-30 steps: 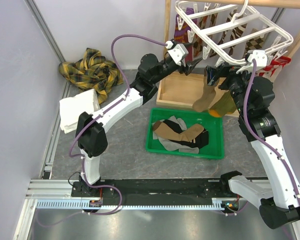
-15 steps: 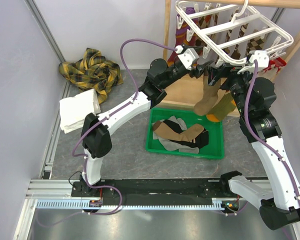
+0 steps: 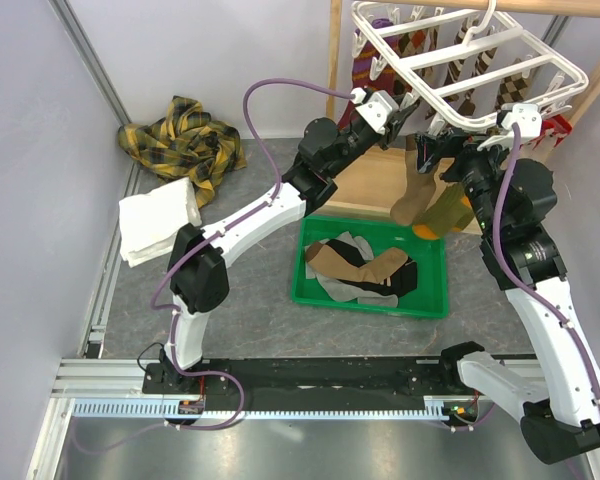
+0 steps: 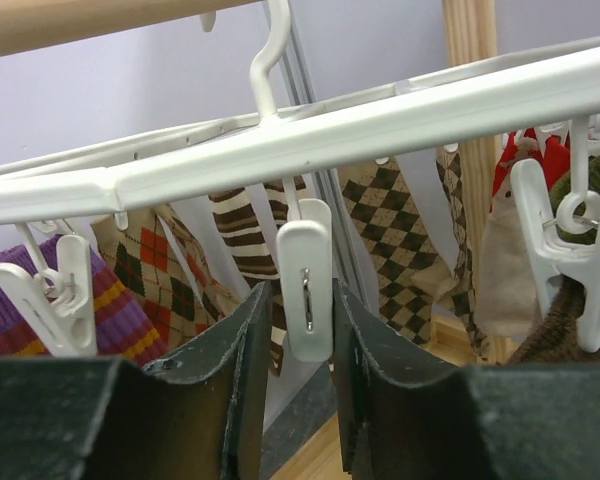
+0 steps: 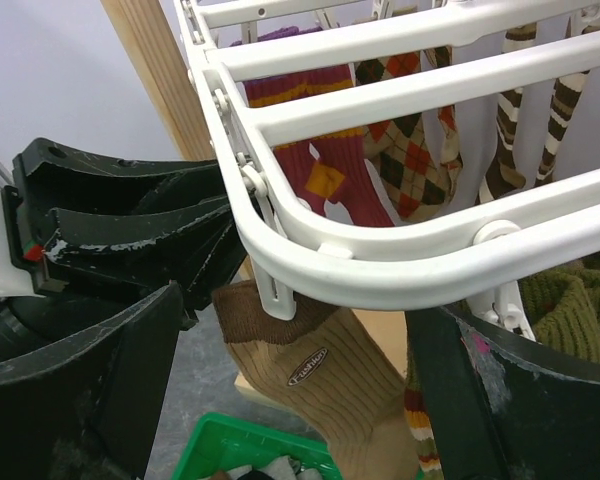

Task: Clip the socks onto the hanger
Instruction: Open the clamp at the hanger.

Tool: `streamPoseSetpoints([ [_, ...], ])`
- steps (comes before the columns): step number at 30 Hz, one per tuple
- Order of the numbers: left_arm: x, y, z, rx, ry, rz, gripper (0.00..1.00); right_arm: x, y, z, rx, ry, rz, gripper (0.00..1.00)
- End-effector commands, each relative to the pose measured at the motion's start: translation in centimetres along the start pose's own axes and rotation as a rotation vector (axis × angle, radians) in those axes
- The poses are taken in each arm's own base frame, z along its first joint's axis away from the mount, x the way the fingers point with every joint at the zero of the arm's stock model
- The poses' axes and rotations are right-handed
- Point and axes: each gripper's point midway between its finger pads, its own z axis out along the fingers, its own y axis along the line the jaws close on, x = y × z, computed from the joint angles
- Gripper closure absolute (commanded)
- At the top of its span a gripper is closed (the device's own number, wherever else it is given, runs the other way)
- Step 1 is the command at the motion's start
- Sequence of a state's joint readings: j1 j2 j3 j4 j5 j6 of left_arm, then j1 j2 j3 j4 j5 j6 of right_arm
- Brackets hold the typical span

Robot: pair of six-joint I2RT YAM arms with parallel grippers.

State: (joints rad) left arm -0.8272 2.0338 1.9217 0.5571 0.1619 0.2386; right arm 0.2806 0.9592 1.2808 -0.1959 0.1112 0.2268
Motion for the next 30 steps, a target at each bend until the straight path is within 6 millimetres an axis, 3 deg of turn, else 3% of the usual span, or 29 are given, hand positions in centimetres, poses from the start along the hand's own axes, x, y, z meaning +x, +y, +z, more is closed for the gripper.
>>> streamPoseSetpoints([
  [1,-2.4,0.4,0.6,-0.029,-0.075,-0.017,0.65,-1.3,0.4,-0.5,-0.015,-0.043,-0.009,0.02],
  [3,-2.4,0.2,0.6,-0.023,-0.075,-0.019,0.67,-1.7,0.5,-0.7,-0.02,-0.052,-0.009,0.02],
  [6,-2.5,0.0,0.6,-0.019,-0.076,-0.02,0.81,-1.8,0.8,-1.0,-0.033,-0.055,-0.009,0.02],
  [7,-3.0,0.1,0.6,-0.018,-0.082,-0.018,0.9,-2.0,0.9,-1.1,-0.039,-0.058,-0.007,0.02],
  [10,-3.0,-0.4,0.3,-0.008,-0.077,-0.012,0.98,-2.6,1.3,-1.4,-0.062,-0.07,-0.002,0.03],
  [14,-3.9,-1.3,-0.5,0.006,-0.065,0.009,0.98,-3.9,3.0,-2.2,-0.139,-0.08,0.023,0.03],
  [15,-4.1,-1.5,-0.7,0.006,-0.061,0.012,0.98,-4.5,4.1,-2.6,-0.198,-0.077,0.037,0.03],
  [21,-5.3,-4.0,-1.3,0.016,-0.006,0.016,0.98,-5.1,6.7,-2.8,-0.312,-0.035,0.104,0.04],
  [25,-6.2,-5.9,-1.7,0.043,0.016,-0.023,0.98,-4.7,6.8,-1.9,-0.306,-0.005,0.137,0.05],
  [30,-7.0,-6.7,-2.4,0.058,0.044,-0.082,0.98,-4.2,6.1,-0.7,-0.26,0.022,0.158,0.07],
])
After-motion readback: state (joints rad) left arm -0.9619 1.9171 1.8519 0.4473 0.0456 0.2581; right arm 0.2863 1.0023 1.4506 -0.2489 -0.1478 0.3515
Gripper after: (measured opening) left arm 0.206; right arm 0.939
